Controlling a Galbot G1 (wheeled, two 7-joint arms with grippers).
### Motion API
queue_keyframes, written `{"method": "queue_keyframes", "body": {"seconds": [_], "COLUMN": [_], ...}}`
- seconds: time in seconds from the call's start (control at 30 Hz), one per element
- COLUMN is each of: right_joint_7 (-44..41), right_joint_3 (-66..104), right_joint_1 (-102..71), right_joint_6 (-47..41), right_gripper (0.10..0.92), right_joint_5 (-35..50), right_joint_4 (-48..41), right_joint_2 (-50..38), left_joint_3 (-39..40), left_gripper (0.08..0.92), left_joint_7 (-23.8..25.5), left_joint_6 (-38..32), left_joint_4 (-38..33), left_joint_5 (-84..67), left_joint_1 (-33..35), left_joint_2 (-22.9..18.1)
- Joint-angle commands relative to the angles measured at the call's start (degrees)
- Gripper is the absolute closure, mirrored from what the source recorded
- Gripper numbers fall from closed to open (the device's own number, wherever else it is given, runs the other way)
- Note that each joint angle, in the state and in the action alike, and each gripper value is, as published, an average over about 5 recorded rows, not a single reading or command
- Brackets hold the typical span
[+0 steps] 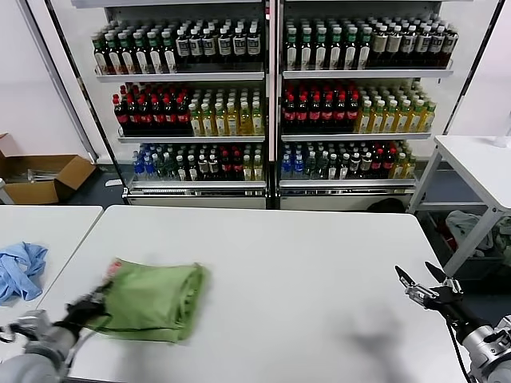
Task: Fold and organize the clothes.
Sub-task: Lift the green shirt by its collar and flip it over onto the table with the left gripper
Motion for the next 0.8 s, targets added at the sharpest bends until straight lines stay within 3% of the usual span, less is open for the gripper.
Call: {"method": "queue_keyframes", "body": {"seconds": [0.03, 0.13, 0.3, 0.5, 0.63, 0.8], "right_joint_7": [0.2, 0.3, 0.4, 0.4, 0.5, 0.9], "right_joint_3": [-0.8, -0.8, -0.4, -0.5, -1.2, -1.3], "right_joint_1": [0.3, 0.3, -0.1, -0.7, -0.6, -0.6], "right_joint_6": [0.2, 0.2, 0.3, 0.3, 0.1, -0.4], "right_gripper": [0.203, 0.203, 0.203, 0.203, 0.203, 0.203], "right_joint_5": [0.1, 0.1, 0.0, -0.7, -1.5, -1.9], "right_joint_4": [-0.1, -0.1, 0.2, 0.6, 0.7, 1.6], "right_joint_2": [0.1, 0.3, 0.7, 0.9, 1.1, 0.9], "left_joint_3": [-19.3, -17.6, -7.3, 17.9, 35.1, 46.9], "left_gripper": [0.891, 0.891, 0.891, 0.891, 0.891, 0.891], "left_joint_7": [-1.9, -2.3, -5.5, -19.0, -24.5, -25.0], "left_joint_6": [0.4, 1.2, 3.2, 3.6, 3.4, 3.6], "left_joint_4": [1.6, -2.3, -13.6, -25.3, -26.4, -21.7], "left_joint_5": [-1.2, -0.9, 1.4, 1.4, 1.3, 0.9], "left_joint_1": [1.2, 0.7, 0.5, -0.4, -3.3, -7.0], "left_joint_2": [11.1, 11.7, 6.9, 1.1, -1.4, -5.1]}}
